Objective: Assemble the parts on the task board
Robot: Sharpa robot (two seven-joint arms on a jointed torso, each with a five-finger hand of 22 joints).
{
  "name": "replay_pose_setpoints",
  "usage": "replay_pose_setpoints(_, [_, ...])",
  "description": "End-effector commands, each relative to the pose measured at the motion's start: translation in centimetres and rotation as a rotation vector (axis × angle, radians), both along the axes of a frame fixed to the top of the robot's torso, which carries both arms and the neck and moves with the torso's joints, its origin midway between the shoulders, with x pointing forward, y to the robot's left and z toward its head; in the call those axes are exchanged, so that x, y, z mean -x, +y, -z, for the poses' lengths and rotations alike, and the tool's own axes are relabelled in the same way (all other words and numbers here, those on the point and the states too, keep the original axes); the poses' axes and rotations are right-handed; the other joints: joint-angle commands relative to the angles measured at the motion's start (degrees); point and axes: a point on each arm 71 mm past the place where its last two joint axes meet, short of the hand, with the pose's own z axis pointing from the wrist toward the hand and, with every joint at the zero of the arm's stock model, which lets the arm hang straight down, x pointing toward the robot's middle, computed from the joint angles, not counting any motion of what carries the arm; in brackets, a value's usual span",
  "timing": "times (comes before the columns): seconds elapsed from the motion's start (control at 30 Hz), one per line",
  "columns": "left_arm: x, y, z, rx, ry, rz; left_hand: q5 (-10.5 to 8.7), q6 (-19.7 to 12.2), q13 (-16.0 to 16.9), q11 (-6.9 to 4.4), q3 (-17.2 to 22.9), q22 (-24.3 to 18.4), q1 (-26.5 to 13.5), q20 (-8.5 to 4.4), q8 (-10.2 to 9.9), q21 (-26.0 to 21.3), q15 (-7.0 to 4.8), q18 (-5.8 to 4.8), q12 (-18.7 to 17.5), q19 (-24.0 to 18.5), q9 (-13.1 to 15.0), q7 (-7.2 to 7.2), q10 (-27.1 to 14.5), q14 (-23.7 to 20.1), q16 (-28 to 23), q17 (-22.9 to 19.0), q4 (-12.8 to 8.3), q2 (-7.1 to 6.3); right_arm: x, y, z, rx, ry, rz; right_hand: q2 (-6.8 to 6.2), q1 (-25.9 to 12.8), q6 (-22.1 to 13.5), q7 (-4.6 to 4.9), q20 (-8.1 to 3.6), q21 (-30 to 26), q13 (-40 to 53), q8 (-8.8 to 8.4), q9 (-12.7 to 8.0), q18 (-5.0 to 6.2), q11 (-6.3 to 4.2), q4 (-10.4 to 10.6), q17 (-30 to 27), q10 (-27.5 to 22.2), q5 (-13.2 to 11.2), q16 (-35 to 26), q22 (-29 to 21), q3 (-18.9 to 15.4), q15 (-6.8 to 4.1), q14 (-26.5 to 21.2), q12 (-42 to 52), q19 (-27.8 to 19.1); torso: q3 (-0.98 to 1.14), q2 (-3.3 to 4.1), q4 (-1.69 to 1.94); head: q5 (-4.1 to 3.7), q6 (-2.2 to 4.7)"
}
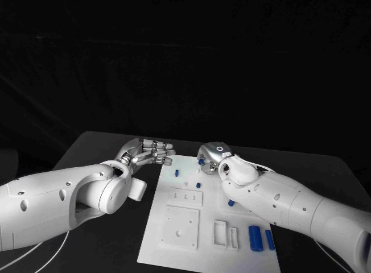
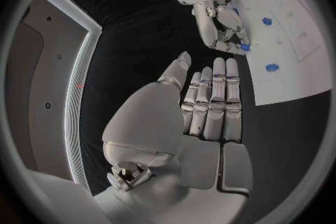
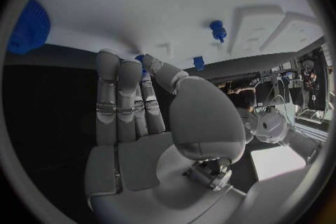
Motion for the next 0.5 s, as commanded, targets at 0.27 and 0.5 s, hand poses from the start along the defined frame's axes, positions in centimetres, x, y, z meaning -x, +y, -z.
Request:
replay_pose_setpoints(0.27, [0.0, -0.1, -0.3, 0.001, -0.008, 0.015, -0.21, -0.46, 0.08, 0.15, -0.35, -0.1, -0.36, 0.09, -0.16, -0.26, 0.14, -0.15, -0.2, 0.52, 0.04, 0.06, -0.47, -0.31, 0.16, -0.08, -0.04, 0.29, -0.1, -0.5, 0.1, -0.034, 0.016, -0.001, -3.71, 4.77, -8.68, -0.64, 2.66, -5.48, -0.44, 0.0, -0.6, 3.66, 3.08, 2.58, -1.47, -15.99, 0.13, -1.0, -2.83, -13.03, 2.1, -0.19, -0.51, 1.13, -0.07, -0.02, -0.08, 0.05, -0.09])
replay_pose_setpoints(0.5, [-0.1, 0.3, -0.3, -0.001, -0.009, 0.007, -0.21, -0.51, 0.07, 0.2, -0.4, -0.12, -0.32, 0.1, -0.16, -0.28, 0.15, -0.14, -0.22, 0.55, 0.04, 0.09, -0.63, -0.3, 0.16, -0.08, -0.07, 0.26, 0.5, -1.5, -0.6, -0.076, -0.001, -0.013, -4.06, 4.95, -8.39, -0.32, 2.55, -6.58, -0.33, 0.05, -0.58, 3.52, 2.8, 3.02, -1.77, -12.56, 0.29, -0.83, -2.64, -12.35, 1.91, -0.25, -0.44, 1.78, -0.03, -0.04, -0.18, -0.4, 0.06])
